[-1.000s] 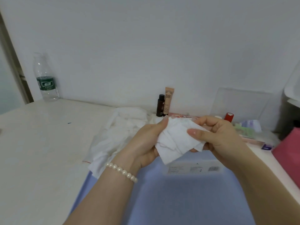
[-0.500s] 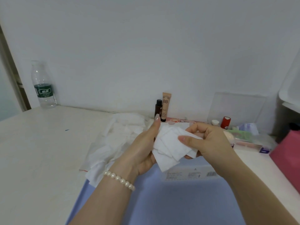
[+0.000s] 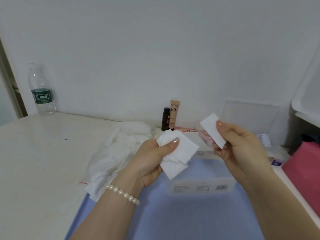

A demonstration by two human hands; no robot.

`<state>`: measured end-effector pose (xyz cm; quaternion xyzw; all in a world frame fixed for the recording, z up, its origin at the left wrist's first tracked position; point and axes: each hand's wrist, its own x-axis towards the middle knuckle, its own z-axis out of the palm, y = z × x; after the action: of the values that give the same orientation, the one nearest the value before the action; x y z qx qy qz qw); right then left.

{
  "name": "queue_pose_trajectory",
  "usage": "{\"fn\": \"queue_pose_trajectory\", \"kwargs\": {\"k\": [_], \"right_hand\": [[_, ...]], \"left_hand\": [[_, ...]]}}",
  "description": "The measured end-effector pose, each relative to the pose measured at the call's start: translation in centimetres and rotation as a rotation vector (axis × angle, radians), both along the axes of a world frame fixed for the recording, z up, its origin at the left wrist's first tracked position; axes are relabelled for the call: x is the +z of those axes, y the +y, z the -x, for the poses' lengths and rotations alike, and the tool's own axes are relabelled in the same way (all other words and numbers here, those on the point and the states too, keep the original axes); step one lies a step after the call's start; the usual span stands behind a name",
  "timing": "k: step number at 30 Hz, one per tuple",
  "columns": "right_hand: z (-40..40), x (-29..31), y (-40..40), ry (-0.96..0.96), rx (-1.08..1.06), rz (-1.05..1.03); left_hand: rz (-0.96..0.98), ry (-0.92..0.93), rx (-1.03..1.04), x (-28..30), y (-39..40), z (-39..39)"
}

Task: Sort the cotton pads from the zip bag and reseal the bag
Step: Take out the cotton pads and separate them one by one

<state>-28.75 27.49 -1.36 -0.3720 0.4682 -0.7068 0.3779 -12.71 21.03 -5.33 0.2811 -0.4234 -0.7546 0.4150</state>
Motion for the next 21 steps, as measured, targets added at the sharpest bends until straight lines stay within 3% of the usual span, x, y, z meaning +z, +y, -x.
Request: {"fn": "queue_pose_trajectory", "kwargs": {"k": [2,4,10,21], "right_hand": [[-1.1,0.7,0.7,-0.069,0.198,-0.008],[-2.1,0.6,0.8,0.053,0.252,-0.052],[-3.0,-1.4,-0.3,0.302,0.024,-0.102],[-3.2,-2.5,-0.7,0.438,-0.068,-0.035]], "left_hand": [[-0.008,0.030,0.028,0.1,0.1,0.1],[-0.006,0.029,0.039,0.1,0.1,0.1],[0.055,-0.065,-0.005,0.1,0.5,0.3],[-0.029,-0.090,0.037,0.1,0.5,0.4]]}}
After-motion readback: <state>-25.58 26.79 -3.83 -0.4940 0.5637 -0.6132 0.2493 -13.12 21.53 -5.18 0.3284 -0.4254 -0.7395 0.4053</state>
